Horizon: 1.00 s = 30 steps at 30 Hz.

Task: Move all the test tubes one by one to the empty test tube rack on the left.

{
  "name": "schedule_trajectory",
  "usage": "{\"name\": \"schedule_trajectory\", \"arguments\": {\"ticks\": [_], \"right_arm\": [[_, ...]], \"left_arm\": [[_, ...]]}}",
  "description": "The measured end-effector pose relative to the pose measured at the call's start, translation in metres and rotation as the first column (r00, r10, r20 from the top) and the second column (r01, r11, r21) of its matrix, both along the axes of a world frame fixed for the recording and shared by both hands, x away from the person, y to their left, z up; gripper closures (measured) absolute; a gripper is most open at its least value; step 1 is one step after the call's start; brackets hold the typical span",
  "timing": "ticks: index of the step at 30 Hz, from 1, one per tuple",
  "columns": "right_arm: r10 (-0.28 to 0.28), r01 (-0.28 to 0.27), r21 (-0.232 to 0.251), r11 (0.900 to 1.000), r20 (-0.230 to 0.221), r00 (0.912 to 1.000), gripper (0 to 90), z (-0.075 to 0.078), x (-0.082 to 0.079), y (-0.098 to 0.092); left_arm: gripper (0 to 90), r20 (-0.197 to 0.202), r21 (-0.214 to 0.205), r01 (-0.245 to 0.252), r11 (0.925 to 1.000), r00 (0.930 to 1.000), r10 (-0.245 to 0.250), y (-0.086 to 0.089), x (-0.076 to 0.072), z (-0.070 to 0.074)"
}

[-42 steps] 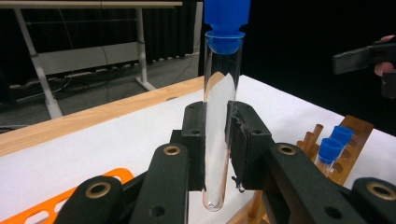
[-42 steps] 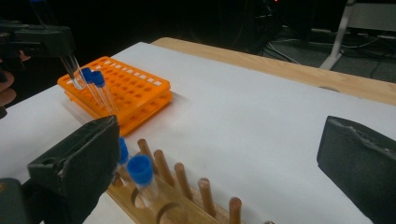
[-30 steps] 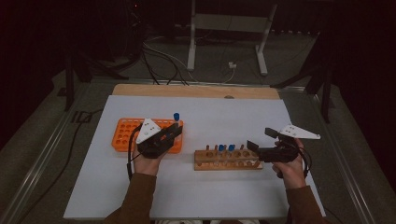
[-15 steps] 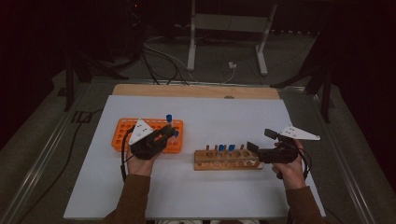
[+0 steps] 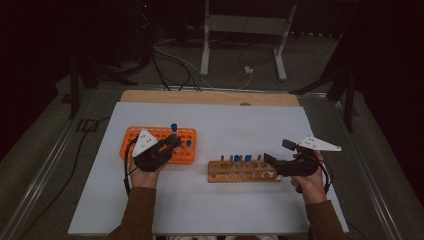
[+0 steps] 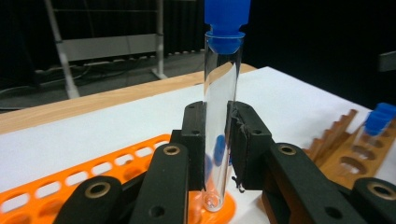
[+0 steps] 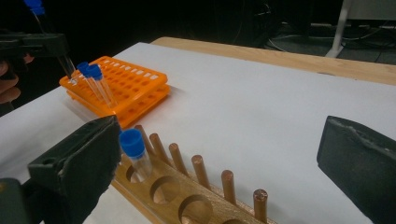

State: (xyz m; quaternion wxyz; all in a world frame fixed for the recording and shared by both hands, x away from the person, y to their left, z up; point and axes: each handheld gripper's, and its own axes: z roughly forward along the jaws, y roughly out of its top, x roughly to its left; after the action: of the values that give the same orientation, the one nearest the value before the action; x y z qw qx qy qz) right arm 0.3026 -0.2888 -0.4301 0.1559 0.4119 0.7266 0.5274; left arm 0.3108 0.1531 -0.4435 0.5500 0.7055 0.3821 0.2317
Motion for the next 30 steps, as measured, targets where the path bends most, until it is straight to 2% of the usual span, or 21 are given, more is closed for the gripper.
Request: {"name": "schedule_trajectory", "arguments": {"ticks": [16,25,30], "right_arm": [[0.004,-0.004,0.0,1.0,-0.001,1.0,0.1,-0.002,-0.001,0.002],[0.013,-0.013,-0.007,0.9999,-0.007,0.9999,0.1,-0.005,0.0,0.005],[0.012,-0.012,-0.004,0.9999,-0.009,0.9999,0.1,-0.005,-0.001,0.004]], "left_arm": [[77.9,-0.017,0.037,-0.095,0.9948,0.9953,0.095,0.009,0.008,-0.019],[77.9,-0.043,0.057,-0.088,0.9945,0.9949,0.091,0.006,0.013,-0.031],[77.9,-0.063,0.044,-0.082,0.9956,0.9944,0.085,0.007,0.014,-0.037]]}}
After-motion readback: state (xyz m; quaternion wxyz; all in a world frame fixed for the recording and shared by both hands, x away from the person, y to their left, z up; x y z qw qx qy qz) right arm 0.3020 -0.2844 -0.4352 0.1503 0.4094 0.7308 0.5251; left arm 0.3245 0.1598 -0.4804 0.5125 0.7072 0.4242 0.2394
